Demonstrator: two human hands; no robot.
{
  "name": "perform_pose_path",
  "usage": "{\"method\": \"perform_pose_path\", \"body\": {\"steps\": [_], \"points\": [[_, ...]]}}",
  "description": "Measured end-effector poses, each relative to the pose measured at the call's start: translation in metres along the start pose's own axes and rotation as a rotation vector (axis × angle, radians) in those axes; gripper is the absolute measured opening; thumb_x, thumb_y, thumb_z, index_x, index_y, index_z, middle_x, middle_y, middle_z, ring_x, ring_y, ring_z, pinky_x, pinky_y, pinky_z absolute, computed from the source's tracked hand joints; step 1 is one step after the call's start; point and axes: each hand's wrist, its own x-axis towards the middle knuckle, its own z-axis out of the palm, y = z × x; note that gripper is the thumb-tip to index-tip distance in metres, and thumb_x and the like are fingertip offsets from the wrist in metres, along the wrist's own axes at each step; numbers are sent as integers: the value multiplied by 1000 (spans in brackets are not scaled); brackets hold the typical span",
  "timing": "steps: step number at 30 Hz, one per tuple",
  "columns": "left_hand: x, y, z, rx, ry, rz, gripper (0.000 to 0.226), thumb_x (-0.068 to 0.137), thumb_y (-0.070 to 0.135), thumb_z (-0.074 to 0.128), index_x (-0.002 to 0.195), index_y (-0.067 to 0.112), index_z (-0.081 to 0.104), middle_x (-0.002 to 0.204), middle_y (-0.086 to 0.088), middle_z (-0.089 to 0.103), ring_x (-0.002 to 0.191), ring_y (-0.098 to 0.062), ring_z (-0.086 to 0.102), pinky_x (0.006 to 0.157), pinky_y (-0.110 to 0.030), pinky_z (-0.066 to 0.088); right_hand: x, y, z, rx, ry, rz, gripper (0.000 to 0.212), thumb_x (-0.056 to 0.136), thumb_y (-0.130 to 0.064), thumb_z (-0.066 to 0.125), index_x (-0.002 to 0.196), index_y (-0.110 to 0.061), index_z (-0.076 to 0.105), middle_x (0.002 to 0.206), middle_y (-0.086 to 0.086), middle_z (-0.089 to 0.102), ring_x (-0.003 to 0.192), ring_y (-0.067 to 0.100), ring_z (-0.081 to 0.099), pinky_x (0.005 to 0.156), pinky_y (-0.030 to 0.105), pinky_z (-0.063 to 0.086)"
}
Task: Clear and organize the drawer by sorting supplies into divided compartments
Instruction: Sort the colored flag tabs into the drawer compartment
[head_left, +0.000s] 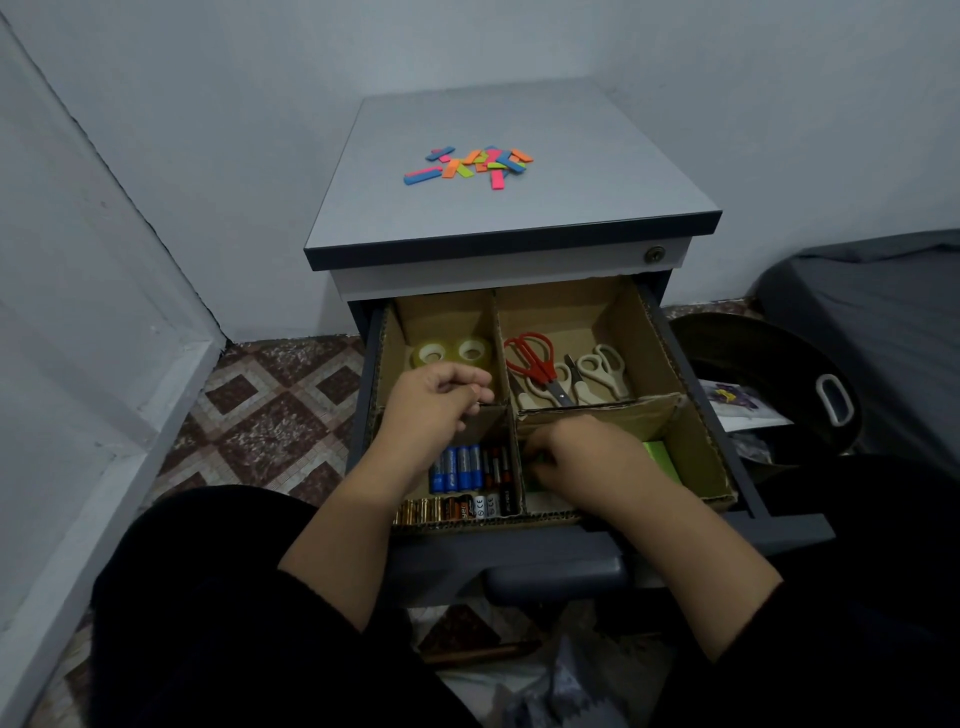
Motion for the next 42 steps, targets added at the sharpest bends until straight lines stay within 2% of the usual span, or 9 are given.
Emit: {"method": "perform_pose_path", "body": {"steps": [6, 11, 15, 21, 24, 30, 34, 38, 42], "points": [[-3, 1, -1, -10, 1, 0, 20, 93, 5, 54, 100, 15, 69, 91, 1, 73, 70, -1, 58, 60, -17, 45, -4, 4, -3, 161, 126, 139, 15, 90, -33, 52, 94, -27, 65, 87, -6, 64, 81, 14, 60, 68, 31, 52], [-8, 3, 1, 22, 19, 40, 23, 93, 5, 54, 95, 22, 68, 92, 5, 72, 74, 1, 61, 59, -13, 45, -8, 3, -6, 242, 172, 141, 13, 87, -38, 53, 88, -27, 60, 79, -8, 60, 73, 10, 56, 57, 26, 43], [-18, 9, 8, 89, -20, 126, 31, 93, 5, 55, 90, 33, 66, 95, 14, 68, 93, 2, 64, 81, -18, 52, -11, 0, -10, 317, 254, 109, 10, 87, -36, 54, 88, -28, 60, 76, -9, 58, 72, 7, 55, 63, 29, 50], [-9, 44, 10, 207, -26, 282, 26, 93, 13, 57, 109, 31, 67, 103, 23, 63, 101, 11, 56, 85, -7, 45, -2, -5, -39, 496, 386, 45, 9, 88, -32, 57, 82, -28, 62, 68, -7, 59, 64, 6, 54, 58, 27, 44], [14, 68, 3, 201, 55, 380, 25, 91, 11, 60, 106, 28, 69, 103, 16, 66, 99, 6, 60, 86, -9, 47, 15, -6, -64, 527, 461, 27, 12, 89, -32, 58, 78, -28, 62, 67, -10, 59, 62, 2, 55, 53, 23, 43], [72, 111, -18, 295, 204, 394, 25, 91, 6, 58, 110, 18, 69, 104, 9, 66, 97, -2, 59, 82, -8, 45, 65, 0, -124, 539, 616, -5, 14, 91, -26, 56, 94, -22, 69, 89, -10, 65, 83, 5, 59, 72, 27, 49], [116, 118, -37, 265, 270, 283, 24, 89, 5, 59, 109, 14, 69, 107, 3, 65, 103, -12, 60, 89, -24, 50, 112, 13, -147, 509, 557, 30, 14, 91, -22, 55, 91, -19, 68, 93, -4, 66, 88, 12, 60, 72, 25, 45], [152, 113, -51, 271, 293, 160, 31, 87, 2, 61, 115, 15, 64, 109, -1, 60, 101, -16, 57, 81, -22, 46, 154, 26, -157, 463, 510, 190, 19, 89, -38, 60, 88, -21, 65, 88, -4, 63, 87, 16, 58, 63, 25, 40], [182, 113, -52, 287, 394, 201, 30, 90, 1, 56, 116, 12, 64, 112, -7, 59, 100, -18, 57, 88, -26, 49, 181, 19, -161, 335, 533, 295, 36, 81, -60, 59, 86, -24, 60, 81, -5, 59, 79, 16, 56, 54, 25, 34]]}}
